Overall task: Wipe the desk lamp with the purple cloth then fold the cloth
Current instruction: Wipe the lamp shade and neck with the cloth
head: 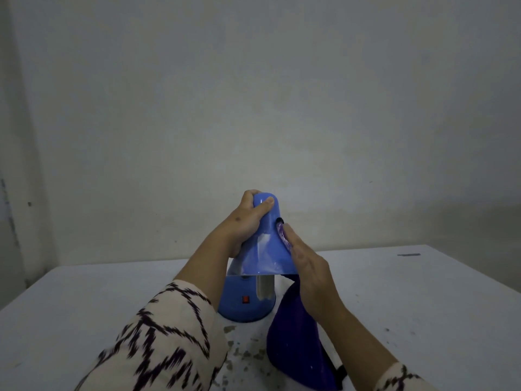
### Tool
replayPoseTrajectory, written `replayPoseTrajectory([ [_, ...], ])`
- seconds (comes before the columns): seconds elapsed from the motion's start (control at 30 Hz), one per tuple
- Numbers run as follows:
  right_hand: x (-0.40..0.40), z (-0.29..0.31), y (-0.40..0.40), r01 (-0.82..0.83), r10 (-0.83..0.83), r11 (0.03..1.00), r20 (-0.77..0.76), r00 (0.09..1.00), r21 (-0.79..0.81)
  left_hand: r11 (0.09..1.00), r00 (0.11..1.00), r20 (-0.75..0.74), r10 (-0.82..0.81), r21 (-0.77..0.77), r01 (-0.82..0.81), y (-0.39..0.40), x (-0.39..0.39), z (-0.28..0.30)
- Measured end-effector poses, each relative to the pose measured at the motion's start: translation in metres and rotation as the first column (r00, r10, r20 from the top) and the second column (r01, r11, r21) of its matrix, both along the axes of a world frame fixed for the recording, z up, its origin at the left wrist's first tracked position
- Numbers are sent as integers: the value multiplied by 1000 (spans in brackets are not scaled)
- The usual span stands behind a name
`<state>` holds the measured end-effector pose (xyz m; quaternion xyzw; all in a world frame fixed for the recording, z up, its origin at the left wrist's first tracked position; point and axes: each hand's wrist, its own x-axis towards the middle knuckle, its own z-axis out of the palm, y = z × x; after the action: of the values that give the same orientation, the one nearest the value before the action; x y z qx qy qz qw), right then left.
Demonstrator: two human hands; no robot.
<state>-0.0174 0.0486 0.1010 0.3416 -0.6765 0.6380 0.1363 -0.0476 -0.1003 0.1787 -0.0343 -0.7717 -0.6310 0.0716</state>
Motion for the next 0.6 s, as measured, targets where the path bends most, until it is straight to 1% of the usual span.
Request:
replayPoseTrajectory([
  [0.07,7,-4,-4,108,-94,991,-164,982,83,1000,1000,-7,6,2,-6,-2,0,-1],
  [0.13,14,-6,-8,218,-157,967,-359,920,133,1000,1000,-10,5,-6,-5,-3,1,0],
  [0.23,18,-11,-8,286,-132,943,-598,791,169,1000,1000,-13,-10,-9,10,-3,2,-1],
  [0.3,15,-15,-4,319,-99,929,-702,705,189,1000,1000,-18,-20,-9,20,-2,2,-2],
  [0.37,10,-15,1,327,-85,924,-725,683,200,1000,999,-20,-29,-12,29,0,2,-1],
  [0.43,5,-14,3,318,-101,928,-689,718,195,999,999,-16,-36,-16,35,2,3,-1],
  [0.47,3,-13,3,302,-119,935,-643,757,183,999,999,-11,-40,-18,39,2,2,-1],
  [0.53,1,-7,2,248,-155,959,-481,863,136,999,999,-3,-42,-12,42,4,2,0],
  [0.57,1,-5,1,225,-164,968,-399,902,113,999,999,-2,-38,-9,38,4,2,0],
  [0.6,2,-2,-2,223,-173,970,-356,918,102,1000,1000,-4,-31,-8,31,4,1,0],
])
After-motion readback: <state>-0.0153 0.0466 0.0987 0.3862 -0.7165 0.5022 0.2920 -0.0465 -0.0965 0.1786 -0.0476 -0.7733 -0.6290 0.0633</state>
